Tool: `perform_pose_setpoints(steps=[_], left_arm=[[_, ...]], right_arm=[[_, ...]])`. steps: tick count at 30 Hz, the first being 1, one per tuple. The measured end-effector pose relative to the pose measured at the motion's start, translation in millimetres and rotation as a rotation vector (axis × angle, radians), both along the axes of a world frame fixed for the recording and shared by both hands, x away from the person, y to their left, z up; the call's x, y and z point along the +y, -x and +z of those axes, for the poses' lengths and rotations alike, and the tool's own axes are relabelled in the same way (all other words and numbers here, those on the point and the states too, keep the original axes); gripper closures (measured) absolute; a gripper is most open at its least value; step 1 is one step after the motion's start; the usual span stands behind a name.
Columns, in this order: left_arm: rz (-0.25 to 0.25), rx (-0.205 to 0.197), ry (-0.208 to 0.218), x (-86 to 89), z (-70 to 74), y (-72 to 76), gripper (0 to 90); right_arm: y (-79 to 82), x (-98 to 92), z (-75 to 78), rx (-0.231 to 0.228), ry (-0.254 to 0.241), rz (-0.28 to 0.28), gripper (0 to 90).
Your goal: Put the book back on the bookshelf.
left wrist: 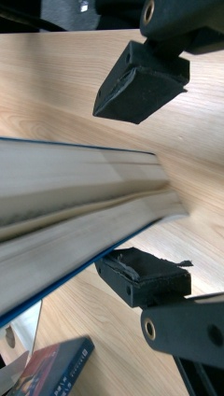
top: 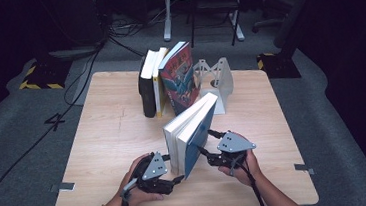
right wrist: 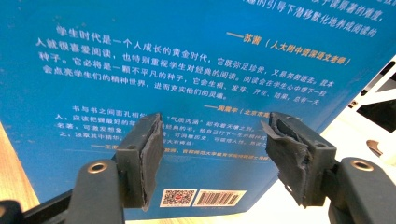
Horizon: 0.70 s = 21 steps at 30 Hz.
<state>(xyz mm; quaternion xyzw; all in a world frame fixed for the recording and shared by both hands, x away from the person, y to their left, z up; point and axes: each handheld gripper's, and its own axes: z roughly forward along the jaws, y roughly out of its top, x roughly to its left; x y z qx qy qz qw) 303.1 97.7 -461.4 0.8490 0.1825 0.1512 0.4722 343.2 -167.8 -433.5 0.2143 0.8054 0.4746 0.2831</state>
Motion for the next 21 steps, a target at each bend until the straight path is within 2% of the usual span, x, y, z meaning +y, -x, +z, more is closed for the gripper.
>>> perform_pose_setpoints(steps=[6,10,11,12,13,15,21], left_arm=[[0.099,-0.035,0.048,-24.3,-6.5,0.5,25.2],[0.165,-0.035,0.095,-33.7,-8.5,-3.5,28.2],[0.189,-0.048,0.097,-34.6,-8.1,-3.6,32.2],[0.204,-0.052,0.123,-33.1,-7.3,-3.9,38.7],[0.192,-0.036,0.149,-30.4,-6.2,-5.7,43.6],[0.177,-0.025,0.150,-26.3,-5.0,-8.2,47.7],[0.174,-0.012,0.140,-15.8,-3.1,-15.1,57.0]], right_arm=[[-4.3,-0.5,-5.8,0.012,0.003,-0.008,33.9],[-7.4,-2.2,-7.8,0.016,0.006,-0.020,31.9],[-8.6,-2.8,-8.1,0.016,0.005,-0.024,30.9],[-9.5,-3.6,-8.3,0.020,0.002,-0.029,30.5],[-10.5,-4.7,-8.4,0.024,-0.001,-0.031,30.4],[-11.7,-7.5,-8.3,0.020,-0.008,-0.049,32.6],[-17.2,-17.8,-8.5,0.034,-0.018,-0.075,31.9]])
